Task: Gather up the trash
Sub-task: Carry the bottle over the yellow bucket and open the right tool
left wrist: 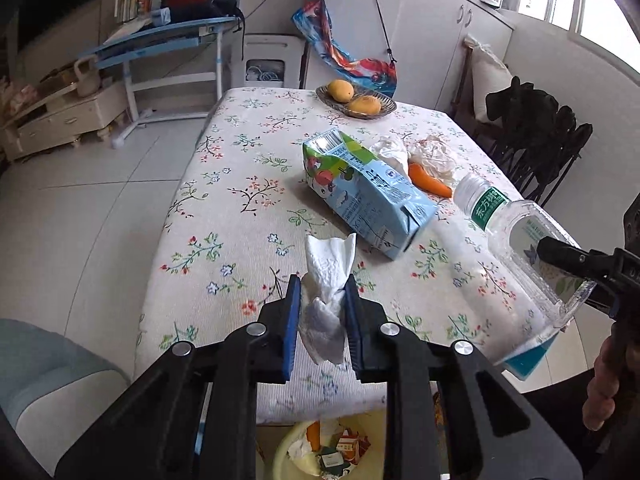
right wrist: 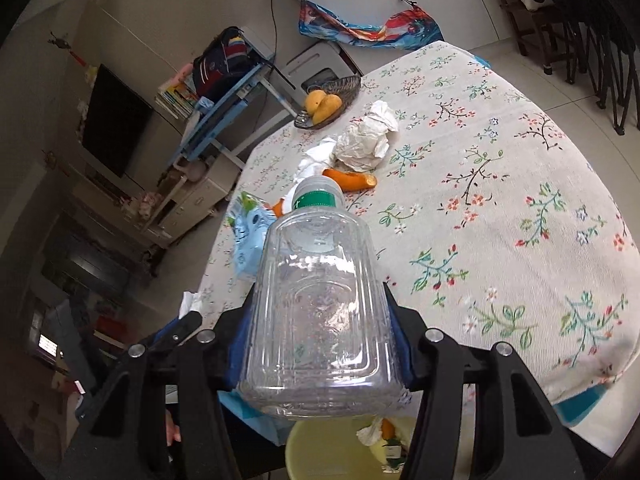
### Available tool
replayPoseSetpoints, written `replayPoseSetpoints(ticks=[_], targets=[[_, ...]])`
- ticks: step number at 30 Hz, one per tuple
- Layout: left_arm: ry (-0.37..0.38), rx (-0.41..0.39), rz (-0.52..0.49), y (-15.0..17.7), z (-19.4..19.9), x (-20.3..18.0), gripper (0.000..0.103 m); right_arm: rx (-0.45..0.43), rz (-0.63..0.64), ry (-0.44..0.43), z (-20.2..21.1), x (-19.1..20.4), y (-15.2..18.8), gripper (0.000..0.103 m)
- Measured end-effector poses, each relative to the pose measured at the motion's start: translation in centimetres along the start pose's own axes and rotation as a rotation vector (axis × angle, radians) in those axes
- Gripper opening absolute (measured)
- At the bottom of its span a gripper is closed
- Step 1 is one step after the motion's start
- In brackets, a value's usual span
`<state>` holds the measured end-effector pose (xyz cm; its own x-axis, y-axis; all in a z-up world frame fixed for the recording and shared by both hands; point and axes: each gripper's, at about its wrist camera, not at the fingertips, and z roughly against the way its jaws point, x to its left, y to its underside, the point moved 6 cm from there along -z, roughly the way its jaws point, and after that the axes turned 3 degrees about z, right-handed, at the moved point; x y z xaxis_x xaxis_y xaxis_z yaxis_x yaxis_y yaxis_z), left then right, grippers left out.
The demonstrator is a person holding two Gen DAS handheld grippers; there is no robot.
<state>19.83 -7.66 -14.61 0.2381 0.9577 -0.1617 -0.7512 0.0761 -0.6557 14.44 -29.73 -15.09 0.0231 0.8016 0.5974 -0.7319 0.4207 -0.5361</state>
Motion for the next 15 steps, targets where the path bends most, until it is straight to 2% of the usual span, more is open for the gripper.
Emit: replayPoseSetpoints(ticks=[7,15], targets=[[0.003,-0.019,-0.043,0.8,1.3,-0.8,0.020,-0.003,-0.014,-0.077,1.4,1.5,2.6,0.055],[0.021,-0.058,-0.018,1.1,3.4,-0.4,0.020,0.105,0.071,-0.093,0.5,4.5,8.0,0.055]])
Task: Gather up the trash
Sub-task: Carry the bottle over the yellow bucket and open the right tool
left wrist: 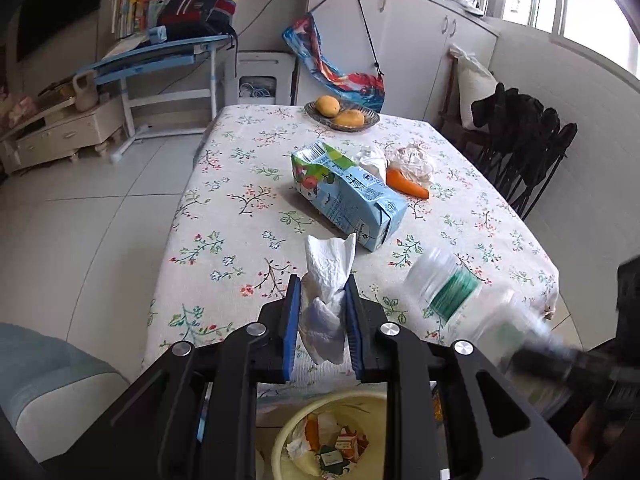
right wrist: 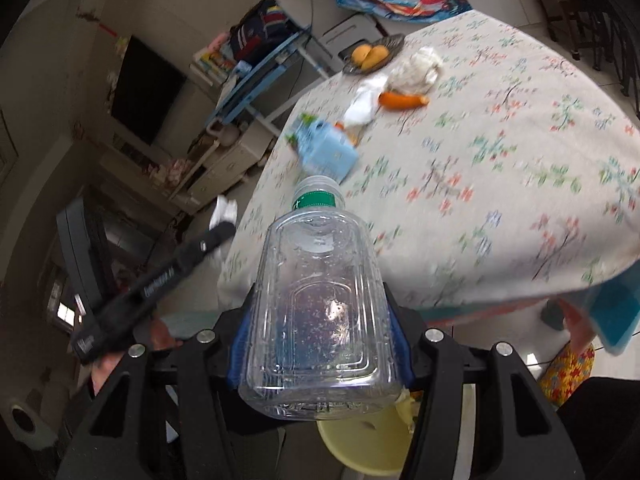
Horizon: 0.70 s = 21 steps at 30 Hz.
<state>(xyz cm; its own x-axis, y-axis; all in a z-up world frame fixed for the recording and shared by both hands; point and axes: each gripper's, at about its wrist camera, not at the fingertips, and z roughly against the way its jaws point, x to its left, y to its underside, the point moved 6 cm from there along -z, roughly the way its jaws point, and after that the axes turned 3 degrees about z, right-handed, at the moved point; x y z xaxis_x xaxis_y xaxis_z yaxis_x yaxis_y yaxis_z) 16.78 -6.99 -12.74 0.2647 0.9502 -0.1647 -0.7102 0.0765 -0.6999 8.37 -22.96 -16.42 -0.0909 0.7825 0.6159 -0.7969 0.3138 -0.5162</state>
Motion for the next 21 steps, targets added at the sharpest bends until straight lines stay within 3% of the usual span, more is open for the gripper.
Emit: replayPoseSetpoints(ticks=[11,21], targets=[[0.005,-0.030,0.046,1.4,3.2,1.4,0.020,0.166,0.216,0.056,-3.0,3.8,5.5,0.055],[0.012,-0.029,0.030,2.8,4.7,1.2,0.020,0.311,0.321,0.138,-6.2,3.6,9.1,0.055]])
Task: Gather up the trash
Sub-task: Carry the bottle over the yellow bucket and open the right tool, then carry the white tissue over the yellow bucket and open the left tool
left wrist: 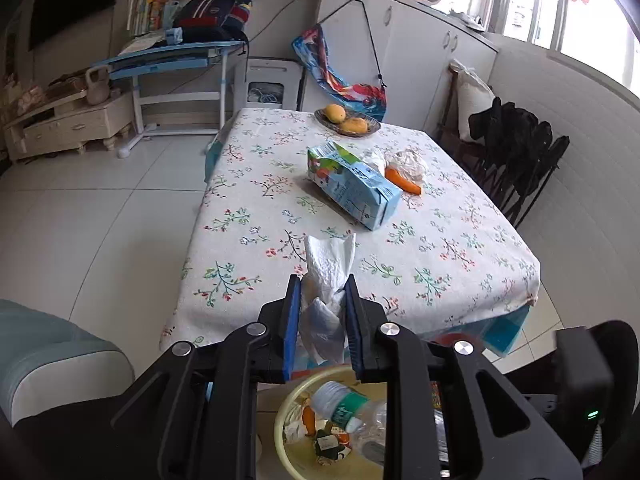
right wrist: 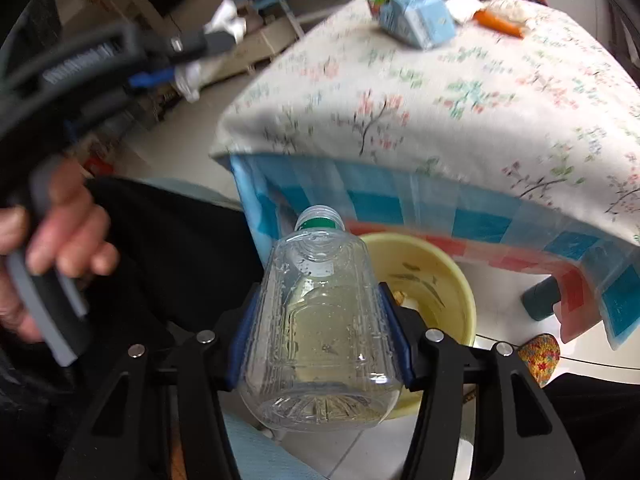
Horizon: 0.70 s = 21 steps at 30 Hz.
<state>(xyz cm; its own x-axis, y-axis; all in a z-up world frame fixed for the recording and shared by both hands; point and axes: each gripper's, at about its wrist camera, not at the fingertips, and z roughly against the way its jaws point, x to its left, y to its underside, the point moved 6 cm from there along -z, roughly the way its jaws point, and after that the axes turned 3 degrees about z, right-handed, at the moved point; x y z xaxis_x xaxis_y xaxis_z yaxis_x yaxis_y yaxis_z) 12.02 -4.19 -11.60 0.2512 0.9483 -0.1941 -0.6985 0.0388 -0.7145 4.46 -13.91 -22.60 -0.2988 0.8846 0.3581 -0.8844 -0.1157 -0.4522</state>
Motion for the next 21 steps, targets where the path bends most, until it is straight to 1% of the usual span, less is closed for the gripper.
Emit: replayPoseSetpoints(ticks=[4,6,7,8,9,11,16,19,21], targets=[[0.005,0.001,-0.023,0.4,0.3,-0.6,0.020,0.052,0.008,0.027,-1.3,-0.2,0.5,0.055],[0.011,0.004,-0.026,0.5,0.4,-0.7,0.020,0.068,-0.011,0.036,-1.9,-0.7,0.8,0.056],[0.015,0.007,-0.028,0.6,0.4,-0.8,0.020,0.071,-0.028,0.032,-2.0,-1.0,0.8,0.057],[0.017,0.008,-0.030,0.7,0.4,-0.9,0.020,0.068,-0.047,0.025,-2.0,-1.4,0.8,0.062],[0.021,0.010,-0.034,0.8,0.5,-1.0,0.020,0.062,-0.060,0.026,-2.0,-1.6,0.6,0.064],[0.026,0.016,-0.043,1.1,0.5,-1.2,0.020,0.042,-0.094,0.026,-1.7,-2.3,0.4,0.067],[0.039,0.043,-0.078,2.0,0.3,-2.1,0.020,-0.026,-0.155,0.038,0.0,-3.2,-0.4,0.069],[0.054,0.081,-0.104,2.8,-0.3,-2.8,0.020,-0.100,-0.177,0.065,1.7,-3.8,-1.1,0.070],[0.060,0.115,-0.127,3.6,-0.8,-3.1,0.020,-0.167,-0.195,0.089,3.2,-4.4,-1.6,0.071]])
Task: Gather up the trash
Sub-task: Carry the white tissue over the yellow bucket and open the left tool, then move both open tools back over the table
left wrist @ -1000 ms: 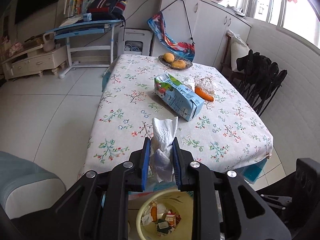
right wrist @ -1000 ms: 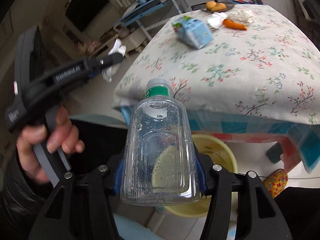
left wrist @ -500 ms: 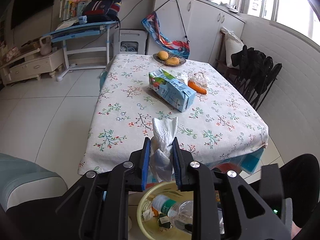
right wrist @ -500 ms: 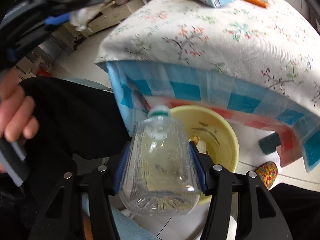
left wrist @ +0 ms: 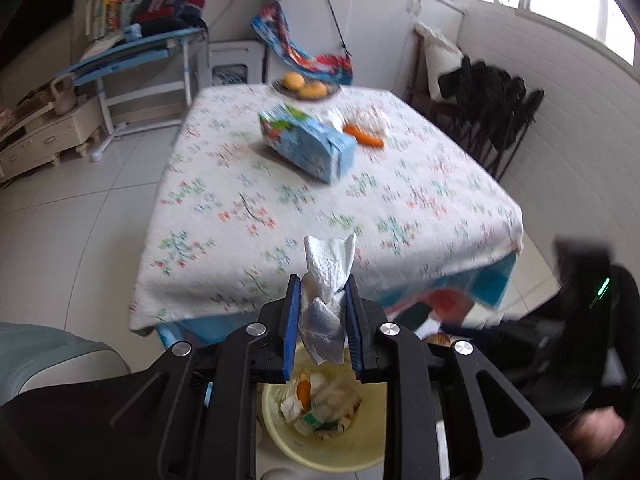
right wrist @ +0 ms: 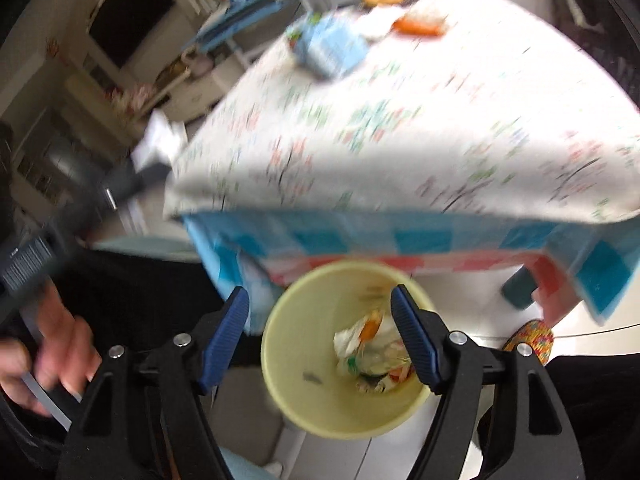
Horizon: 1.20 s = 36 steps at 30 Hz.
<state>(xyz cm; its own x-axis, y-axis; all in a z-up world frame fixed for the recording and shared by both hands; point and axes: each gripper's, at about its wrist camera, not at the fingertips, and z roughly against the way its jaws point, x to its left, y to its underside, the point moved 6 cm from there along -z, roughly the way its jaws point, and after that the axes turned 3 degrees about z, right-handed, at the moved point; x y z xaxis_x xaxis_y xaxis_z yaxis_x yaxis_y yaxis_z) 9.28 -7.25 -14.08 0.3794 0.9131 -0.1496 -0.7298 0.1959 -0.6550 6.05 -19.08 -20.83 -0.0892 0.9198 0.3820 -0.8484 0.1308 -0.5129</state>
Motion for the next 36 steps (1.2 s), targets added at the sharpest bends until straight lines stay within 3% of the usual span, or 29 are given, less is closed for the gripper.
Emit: replayPoseSetpoints(ticks=[5,8,14,16,17,18,20,28,32,36], targets=[[0.013,0.093,-0.077,2.0,-1.6,-1.6,0.020,-0.148,-0.038,0.061,2.9,-1.4,-1.5,0.077],[0.020,0.177,-0.149,3.9,-2.9,-2.8,0.020,-0.194,-0.073,0.071,3.8,-2.3,-1.9,0.077],[0.050,0.408,-0.314,8.7,-5.6,-5.6,0.025,-0.218,-0.092,0.082,4.2,-2.7,-1.9,0.077],[0.040,0.431,-0.357,9.6,-5.8,-6.1,0.028,-0.218,-0.096,0.079,4.3,-2.9,-1.9,0.077],[0.035,0.434,-0.371,9.8,-5.8,-6.3,0.037,-0.221,-0.099,0.078,4.3,-2.9,-2.0,0.077],[0.033,0.432,-0.376,9.8,-5.7,-6.3,0.047,-0.224,-0.099,0.078,4.5,-3.0,-1.9,0.077],[0.028,0.412,-0.371,9.4,-5.4,-6.2,0.055,-0.236,-0.099,0.084,4.8,-3.2,-2.0,0.077],[0.036,0.360,-0.298,7.5,-4.7,-5.3,0.063,-0.254,-0.125,0.103,5.2,-3.9,-2.2,0.079],[-0.015,0.261,-0.267,5.6,-4.0,-4.7,0.064,-0.262,-0.119,0.113,5.2,-3.9,-2.3,0.080],[-0.109,0.097,-0.155,2.5,-2.2,-2.3,0.076,-0.275,-0.112,0.131,5.4,-4.0,-2.4,0.082]])
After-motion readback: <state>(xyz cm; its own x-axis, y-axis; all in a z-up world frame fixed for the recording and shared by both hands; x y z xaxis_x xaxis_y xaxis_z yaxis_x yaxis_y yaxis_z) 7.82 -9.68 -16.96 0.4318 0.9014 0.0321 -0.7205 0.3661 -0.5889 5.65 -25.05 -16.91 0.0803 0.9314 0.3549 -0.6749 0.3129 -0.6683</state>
